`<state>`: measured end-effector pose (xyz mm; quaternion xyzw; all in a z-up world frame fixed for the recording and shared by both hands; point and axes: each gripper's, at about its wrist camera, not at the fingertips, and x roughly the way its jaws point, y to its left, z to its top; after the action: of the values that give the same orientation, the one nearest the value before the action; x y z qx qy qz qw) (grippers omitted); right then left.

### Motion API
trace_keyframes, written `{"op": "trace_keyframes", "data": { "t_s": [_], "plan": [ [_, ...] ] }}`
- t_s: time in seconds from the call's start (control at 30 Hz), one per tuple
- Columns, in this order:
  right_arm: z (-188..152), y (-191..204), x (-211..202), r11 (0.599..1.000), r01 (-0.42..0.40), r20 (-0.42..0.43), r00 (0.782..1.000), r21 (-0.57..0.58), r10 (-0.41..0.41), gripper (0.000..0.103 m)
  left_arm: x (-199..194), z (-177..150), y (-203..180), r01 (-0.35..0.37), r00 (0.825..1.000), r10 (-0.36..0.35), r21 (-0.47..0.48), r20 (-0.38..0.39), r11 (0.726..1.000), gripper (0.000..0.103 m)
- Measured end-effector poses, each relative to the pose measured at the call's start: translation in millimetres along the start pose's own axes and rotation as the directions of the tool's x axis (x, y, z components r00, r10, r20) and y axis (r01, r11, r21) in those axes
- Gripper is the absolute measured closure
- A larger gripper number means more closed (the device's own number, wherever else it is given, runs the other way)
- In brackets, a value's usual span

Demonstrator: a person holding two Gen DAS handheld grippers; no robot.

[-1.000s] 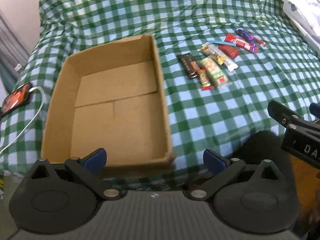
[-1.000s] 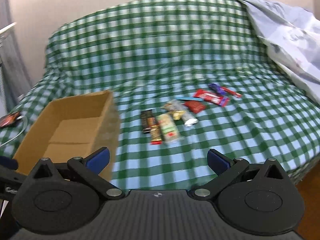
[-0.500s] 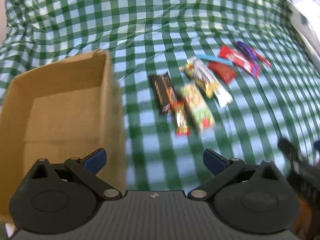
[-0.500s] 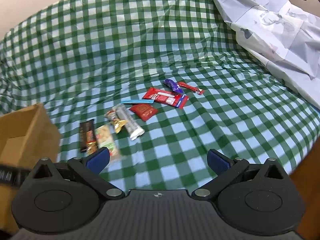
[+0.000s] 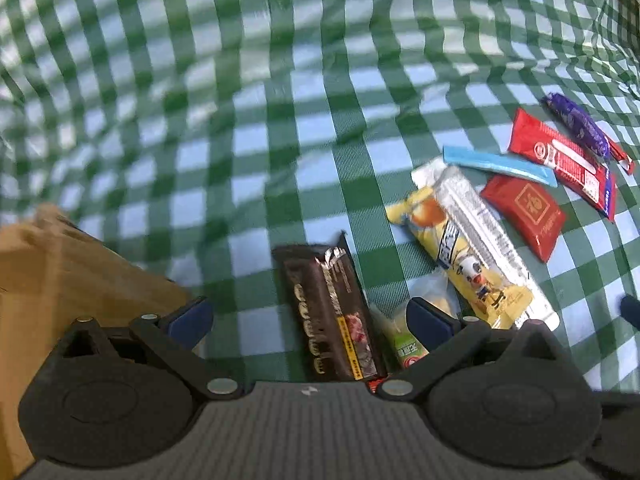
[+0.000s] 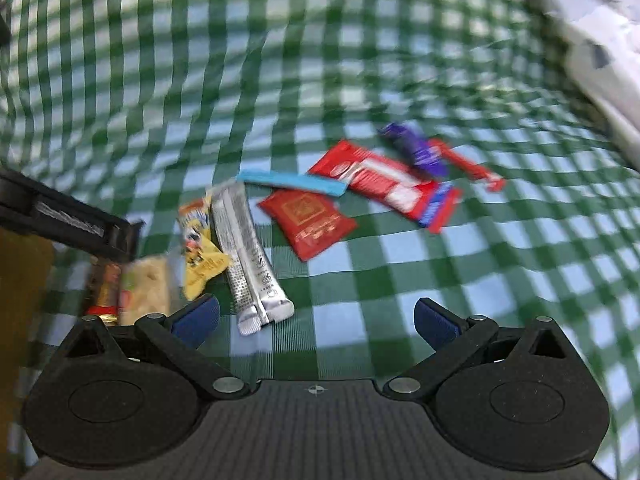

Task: Organize snacks
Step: 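Grasp the dark chocolate bar with left tool while right tool grasps silver stick pack, then carry the chocolate bar and silver stick pack over the box with both tools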

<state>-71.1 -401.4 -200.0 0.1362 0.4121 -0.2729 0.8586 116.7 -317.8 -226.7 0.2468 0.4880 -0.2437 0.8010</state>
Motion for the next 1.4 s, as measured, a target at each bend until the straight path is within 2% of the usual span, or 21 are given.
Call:
{"op": "trace_keyframes", "data": {
  "t_s": [0.1, 0.17, 0.23, 0.3, 0.37, 0.43, 0.47, 0.53, 0.57, 0.6, 0.63, 0.67, 0.7, 0.73, 0.77, 0.9, 1.1, 1.27, 1.4],
  "plan": [
    [-1.9, 3.1, 26.2, 0.999, 0.000, -0.028, 1.000, -0.037, -0.001, 0.001, 5.3, -2.8, 11.0, 0.040, 0.998, -0.042, 0.034, 0.038, 0.999, 0.000],
    [-2.6, 5.7, 29.6, 0.999, -0.013, -0.003, 1.000, -0.052, 0.013, 0.000, 9.0, -3.3, 21.8, 0.031, 0.997, -0.036, 0.086, 0.062, 0.996, 0.000],
    [-2.8, 6.8, 32.6, 0.996, -0.038, 0.012, 0.999, -0.082, 0.039, 0.000, 15.9, -0.5, 22.4, 0.007, 0.999, -0.010, 0.089, 0.039, 0.996, 0.000],
    [-2.3, 11.3, 35.2, 0.991, -0.062, 0.038, 0.997, -0.116, 0.066, 0.000, 24.6, 3.7, 21.6, 0.006, 1.000, -0.005, 0.051, -0.009, 0.999, 0.000],
    [1.6, 19.2, 40.4, 0.986, -0.070, 0.057, 0.995, -0.153, 0.080, 0.000, 34.7, 9.4, 27.2, 0.043, 0.996, -0.047, -0.057, -0.079, 0.997, 0.000],
    [5.9, 22.2, 43.7, 0.985, -0.082, 0.058, 0.994, -0.153, 0.092, 0.000, 53.8, 14.0, 35.3, 0.057, 0.977, -0.086, -0.148, -0.196, 0.987, 0.000],
    [8.2, 22.1, 46.4, 0.986, -0.092, 0.059, 0.993, -0.138, 0.101, 0.000, 61.4, 15.7, 40.4, 0.067, 0.969, -0.110, -0.196, -0.220, 0.978, 0.000],
    [8.8, 24.6, 49.3, 0.987, -0.093, 0.075, 0.992, -0.135, 0.103, 0.000, 61.3, 20.7, 45.2, 0.052, 0.972, -0.108, -0.259, -0.209, 0.965, 0.000],
    [9.7, 25.3, 49.9, 0.986, -0.093, 0.082, 0.991, -0.137, 0.105, 0.000, 61.6, 22.0, 44.6, 0.044, 0.971, -0.103, -0.260, -0.217, 0.964, 0.001],
    [7.8, 26.1, 50.0, 0.986, -0.099, 0.083, 0.990, -0.134, 0.110, 0.001, 58.9, 21.9, 43.2, 0.043, 0.974, -0.096, -0.249, -0.204, 0.967, 0.009],
    [8.2, 26.2, 47.3, 0.987, -0.106, 0.093, 0.989, -0.125, 0.118, 0.012, 51.9, 20.7, 41.0, 0.054, 0.981, -0.096, -0.233, -0.171, 0.971, 0.033],
    [7.6, 27.7, 43.4, 0.986, -0.109, 0.111, 0.986, -0.126, 0.123, 0.040, 42.6, 19.8, 38.0, 0.060, 0.986, -0.091, -0.213, -0.138, 0.975, 0.049],
    [7.0, 29.2, 39.7, 0.983, -0.123, 0.115, 0.984, -0.136, 0.139, 0.057, 36.8, 19.4, 35.1, 0.059, 0.988, -0.087, -0.202, -0.131, 0.977, 0.059],
    [6.7, 29.3, 37.1, 0.983, -0.125, 0.107, 0.984, -0.135, 0.140, 0.069, 32.8, 18.9, 35.7, 0.070, 0.986, -0.099, -0.209, -0.134, 0.975, 0.060],
    [6.6, 28.7, 34.9, 0.984, -0.125, 0.097, 0.986, -0.125, 0.138, 0.074, 27.6, 18.0, 37.5, 0.079, 0.986, -0.109, -0.222, -0.129, 0.972, 0.060],
    [3.4, 15.1, 14.3, 0.989, -0.133, 0.107, 0.984, -0.069, 0.140, 0.077, -10.1, 13.3, 43.7, 0.129, 0.988, -0.145, -0.216, -0.060, 0.968, 0.061],
    [4.8, -1.0, -50.7, 0.994, -0.101, 0.213, 0.971, -0.029, 0.105, 0.078, -87.7, -2.3, 48.3, 0.199, 0.980, -0.193, -0.191, 0.054, 0.961, 0.061],
    [-0.6, 0.2, -125.0, 0.993, -0.122, 0.279, 0.954, 0.009, 0.114, 0.078, -161.2, -39.4, 69.4, 0.222, 0.970, -0.199, -0.173, 0.139, 0.959, 0.061],
    [-19.7, 13.9, -179.8, 0.985, -0.170, 0.295, 0.943, 0.022, 0.156, 0.077, -216.3, -86.4, 92.6, 0.205, 0.971, -0.177, -0.182, 0.158, 0.962, 0.061]
  ]
}}
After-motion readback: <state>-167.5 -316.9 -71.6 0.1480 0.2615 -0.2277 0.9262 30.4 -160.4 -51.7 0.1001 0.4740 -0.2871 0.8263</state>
